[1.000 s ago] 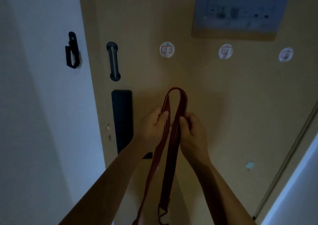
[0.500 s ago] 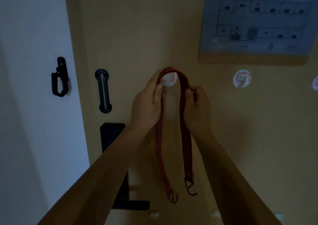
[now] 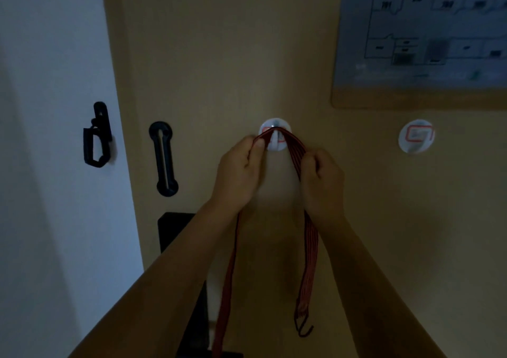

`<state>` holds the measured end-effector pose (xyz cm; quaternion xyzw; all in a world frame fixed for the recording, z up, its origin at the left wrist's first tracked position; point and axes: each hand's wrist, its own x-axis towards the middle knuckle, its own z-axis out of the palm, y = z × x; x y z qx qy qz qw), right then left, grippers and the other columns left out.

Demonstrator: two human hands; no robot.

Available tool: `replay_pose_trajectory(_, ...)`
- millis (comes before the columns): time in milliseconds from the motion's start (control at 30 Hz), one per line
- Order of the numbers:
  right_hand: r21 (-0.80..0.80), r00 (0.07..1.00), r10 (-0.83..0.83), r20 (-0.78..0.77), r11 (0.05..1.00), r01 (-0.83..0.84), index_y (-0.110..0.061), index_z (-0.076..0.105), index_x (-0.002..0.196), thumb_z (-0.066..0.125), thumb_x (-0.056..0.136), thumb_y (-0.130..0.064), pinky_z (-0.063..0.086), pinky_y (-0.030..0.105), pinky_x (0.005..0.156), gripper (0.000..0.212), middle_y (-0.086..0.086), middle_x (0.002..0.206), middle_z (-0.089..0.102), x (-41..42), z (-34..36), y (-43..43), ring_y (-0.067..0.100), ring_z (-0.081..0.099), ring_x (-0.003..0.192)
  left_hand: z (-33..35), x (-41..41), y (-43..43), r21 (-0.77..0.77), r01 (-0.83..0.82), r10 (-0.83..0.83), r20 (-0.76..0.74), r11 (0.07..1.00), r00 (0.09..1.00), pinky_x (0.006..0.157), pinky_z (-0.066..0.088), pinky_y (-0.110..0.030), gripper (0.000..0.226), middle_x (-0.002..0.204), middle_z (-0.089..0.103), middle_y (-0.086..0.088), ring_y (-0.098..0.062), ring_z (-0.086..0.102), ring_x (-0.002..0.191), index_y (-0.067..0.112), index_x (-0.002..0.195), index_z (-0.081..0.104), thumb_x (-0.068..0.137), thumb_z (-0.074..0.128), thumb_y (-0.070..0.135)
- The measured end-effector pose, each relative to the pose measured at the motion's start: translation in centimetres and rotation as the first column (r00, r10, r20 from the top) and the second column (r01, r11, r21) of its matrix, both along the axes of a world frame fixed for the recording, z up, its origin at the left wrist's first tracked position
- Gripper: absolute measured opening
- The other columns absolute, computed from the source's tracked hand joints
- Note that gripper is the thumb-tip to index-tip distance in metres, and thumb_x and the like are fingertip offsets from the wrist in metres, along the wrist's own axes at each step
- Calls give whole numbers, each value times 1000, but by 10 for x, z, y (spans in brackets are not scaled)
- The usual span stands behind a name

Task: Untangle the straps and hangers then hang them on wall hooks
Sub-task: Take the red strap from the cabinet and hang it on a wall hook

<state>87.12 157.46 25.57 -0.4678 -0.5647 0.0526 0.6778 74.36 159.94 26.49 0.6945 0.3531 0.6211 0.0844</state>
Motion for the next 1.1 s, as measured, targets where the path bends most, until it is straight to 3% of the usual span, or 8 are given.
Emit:
replay_pose_trajectory(133, 17, 992, -60, 108, 998, 58, -3, 53, 72, 46, 90, -11, 33, 37, 62, 21, 8, 65, 51, -1, -7, 5, 23, 47, 64, 5, 8, 0, -191, 52, -22, 153, 980, 988, 64, 42, -35, 42, 58, 57, -2, -18, 53, 59, 9, 65, 60, 95, 42, 32)
replay_pose_trajectory(267, 12, 998, -55, 30, 998, 54, -13, 46, 63, 47, 89, -11, 32, 33, 60, 25, -3, 55, 42, -2, -10, 4, 19, 43, 60, 15, 13, -2, -312, 140, -34, 321, 940, 946, 53, 40, -25, 43, 41, 54, 4, -11, 49, 43, 13, 54, 59, 92, 46, 28)
replay_pose_trajectory(400, -33, 996, -20, -83, 999, 17, -19, 38, 54, 46, 86, -10, 33, 32, 57, 34, -4, 53, 40, 0, -2, 3, 12, 36, 53, 30, 13, -5, -344, 237, -70, 433, 909, 899, 40, 33, -19, 35, 37, 48, 5, -8, 41, 33, 10, 53, 55, 86, 51, 19)
replay_pose_trajectory(567, 2, 979, 94, -183, 995, -95, -16, 35, 54, 44, 85, -6, 25, 18, 44, 34, -4, 51, 33, 5, -4, 1, 3, 30, 43, 32, 14, -1, -295, 447, -152, 667, 845, 729, 45, 28, -27, 38, 34, 37, 4, -12, 32, 34, 13, 47, 42, 84, 50, 16)
replay_pose_trajectory(767, 11, 993, 79, -86, 997, -78, -22, 34, 52, 49, 84, -5, 27, 19, 48, 39, -5, 50, 35, 5, -16, 5, 3, 35, 45, 15, 18, -1, -329, 249, -47, 516, 911, 855, 40, 40, -17, 34, 37, 47, 3, -13, 46, 35, 8, 54, 54, 86, 54, 17)
replay_pose_trajectory(933, 22, 995, 85, 47, 996, -87, -26, 30, 55, 51, 90, -13, 31, 29, 53, 43, -7, 52, 35, 1, -38, 8, 7, 34, 48, -22, 20, -8, -288, 112, -26, 289, 951, 957, 57, 47, -18, 42, 56, 61, -1, -9, 59, 53, 11, 64, 61, 97, 42, 30)
replay_pose_trajectory(1000, 33, 996, 84, 41, 996, -86, -26, 30, 54, 54, 90, -15, 30, 20, 51, 45, -9, 50, 34, -1, -41, 6, 3, 39, 47, -38, 22, -11, -271, 54, -4, 182, 961, 983, 69, 48, -26, 38, 71, 67, -2, -13, 63, 69, 15, 73, 64, 98, 39, 32)
replay_pose_trajectory(1100, -16, 992, 124, -14, 992, -124, -25, 35, 52, 58, 89, -19, 30, 15, 49, 43, -9, 47, 38, -4, -44, 1, 1, 42, 45, -54, 20, -16, -254, 9, 19, 110, 967, 994, 63, 44, -23, 34, 70, 62, 3, -5, 58, 66, 15, 77, 60, 98, 38, 29)
